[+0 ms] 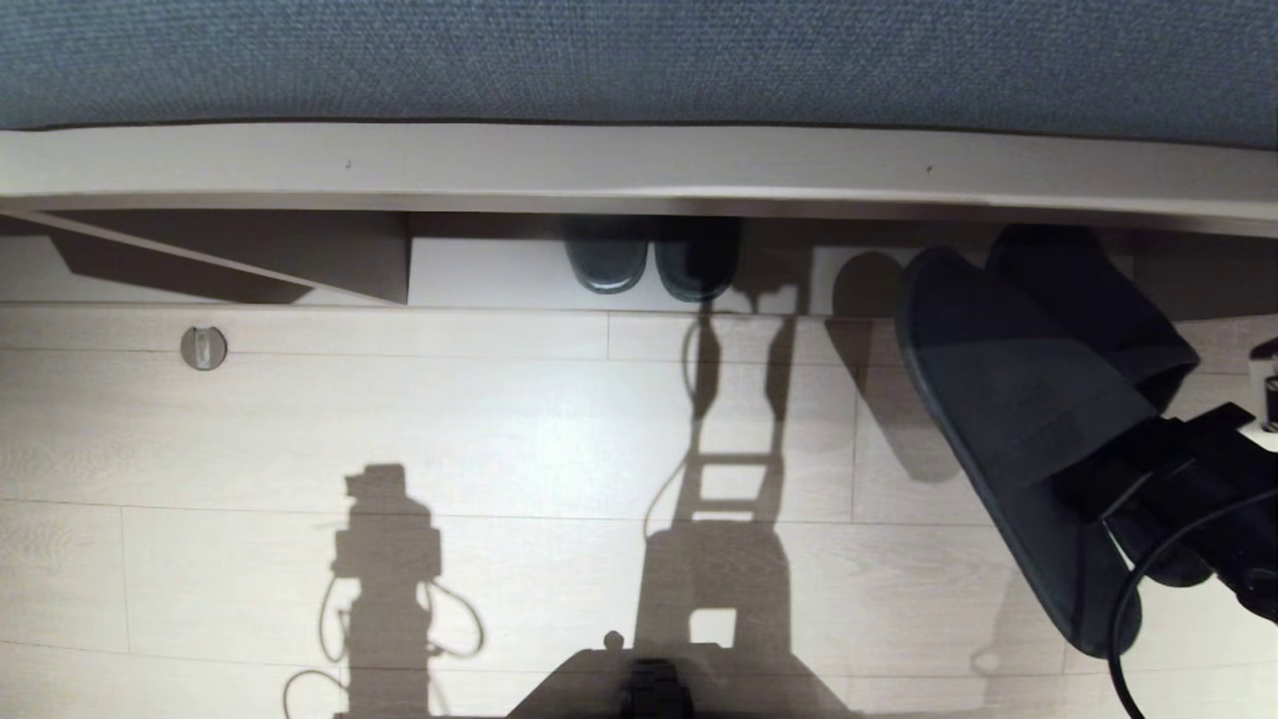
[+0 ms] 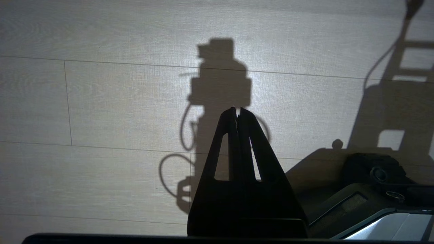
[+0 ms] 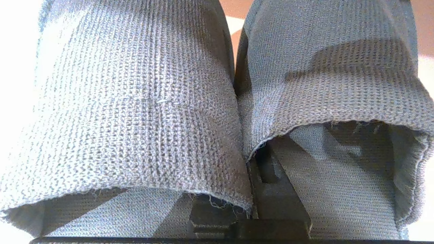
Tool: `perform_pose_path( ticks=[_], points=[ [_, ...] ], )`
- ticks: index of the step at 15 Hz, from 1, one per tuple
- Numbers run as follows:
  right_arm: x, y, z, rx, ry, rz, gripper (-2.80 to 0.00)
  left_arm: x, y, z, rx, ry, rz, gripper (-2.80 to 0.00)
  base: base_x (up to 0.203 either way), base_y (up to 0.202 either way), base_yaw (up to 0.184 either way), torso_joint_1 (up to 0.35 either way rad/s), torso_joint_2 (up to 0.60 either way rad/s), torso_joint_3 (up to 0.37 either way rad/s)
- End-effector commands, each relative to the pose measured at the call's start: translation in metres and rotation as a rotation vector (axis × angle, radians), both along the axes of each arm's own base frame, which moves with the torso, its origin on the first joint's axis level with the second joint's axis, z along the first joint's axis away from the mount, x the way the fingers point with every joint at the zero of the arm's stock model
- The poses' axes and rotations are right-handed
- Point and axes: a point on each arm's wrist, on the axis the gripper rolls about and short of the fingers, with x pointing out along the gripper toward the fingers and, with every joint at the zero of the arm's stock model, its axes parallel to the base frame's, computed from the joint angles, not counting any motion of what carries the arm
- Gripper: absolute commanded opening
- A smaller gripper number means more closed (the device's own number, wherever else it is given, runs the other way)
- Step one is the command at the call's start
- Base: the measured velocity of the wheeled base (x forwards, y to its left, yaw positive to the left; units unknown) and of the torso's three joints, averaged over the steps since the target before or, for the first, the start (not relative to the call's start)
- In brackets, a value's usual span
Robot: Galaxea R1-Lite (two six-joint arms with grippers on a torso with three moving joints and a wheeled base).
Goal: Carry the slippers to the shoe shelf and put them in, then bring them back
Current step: Place the slippers on the floor
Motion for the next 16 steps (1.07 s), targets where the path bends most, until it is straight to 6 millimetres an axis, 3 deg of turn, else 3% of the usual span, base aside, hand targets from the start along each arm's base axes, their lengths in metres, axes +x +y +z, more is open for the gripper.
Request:
perform_pose_path(
  ticks=[1,6,10,12,16],
  points=[
    [-0.037,-0.003,0.017,0.009,-0.112,-0.001,-2.8,0.0,0.0,0.0,-0.001,0.001,0.001,-2.8,0.0,0.0,0.0,0.0,0.0,0.0],
    [-0.117,-0.009,0.025,0.014,-0.187,0.0,-2.8,0.0,0.0,0.0,-0.001,0.001,0.001,-2.8,0.0,0.0,0.0,0.0,0.0,0.0],
    [-0.18,-0.014,0.009,0.009,-0.115,0.005,-2.8,0.0,0.0,0.0,-0.001,0.001,0.002,-2.8,0.0,0.0,0.0,0.0,0.0,0.0],
    [-0.199,-0.015,-0.003,0.021,-0.095,-0.012,-2.8,0.0,0.0,0.0,-0.001,0.0,0.001,-2.8,0.0,0.0,0.0,0.0,0.0,0.0],
    [-0.203,-0.014,-0.053,0.03,-0.013,-0.039,-2.8,0.0,0.0,0.0,-0.002,0.0,0.002,-2.8,0.0,0.0,0.0,0.0,0.0,0.0]
  ],
)
